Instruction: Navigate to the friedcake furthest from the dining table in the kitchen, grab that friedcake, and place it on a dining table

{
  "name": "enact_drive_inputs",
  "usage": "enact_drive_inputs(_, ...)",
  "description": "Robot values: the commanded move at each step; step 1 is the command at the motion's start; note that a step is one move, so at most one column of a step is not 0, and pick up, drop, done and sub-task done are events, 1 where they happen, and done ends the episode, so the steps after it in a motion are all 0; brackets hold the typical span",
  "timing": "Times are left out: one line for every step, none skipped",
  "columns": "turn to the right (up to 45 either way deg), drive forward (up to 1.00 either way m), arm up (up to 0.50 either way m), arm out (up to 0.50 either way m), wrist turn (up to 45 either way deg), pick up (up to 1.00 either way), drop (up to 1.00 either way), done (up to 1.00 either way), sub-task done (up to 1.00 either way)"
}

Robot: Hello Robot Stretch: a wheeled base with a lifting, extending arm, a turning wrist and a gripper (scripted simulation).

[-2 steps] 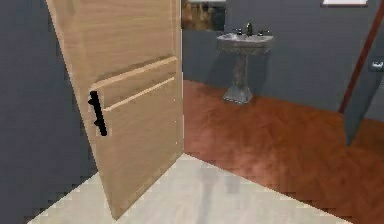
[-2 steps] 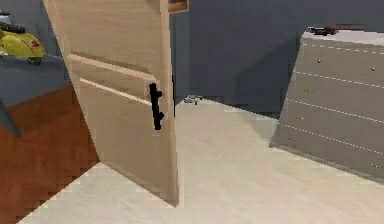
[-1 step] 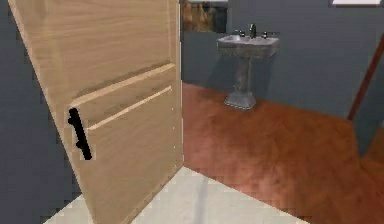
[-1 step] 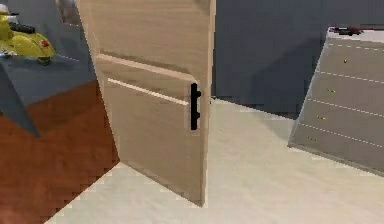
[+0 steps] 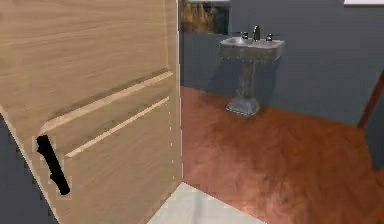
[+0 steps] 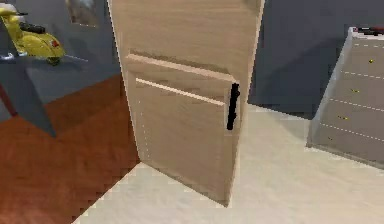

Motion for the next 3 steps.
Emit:
enact_drive_inputs(45.0,0.00,0.00,0.00,0.0,0.00,0.00,0.00,0.00)
enact_drive_inputs(6.0,0.00,0.00,0.00,0.0,0.00,0.00,0.00,0.00)
enact_drive_inputs(0.0,1.00,0.00,0.00,0.0,0.00,0.00,0.00,0.00)
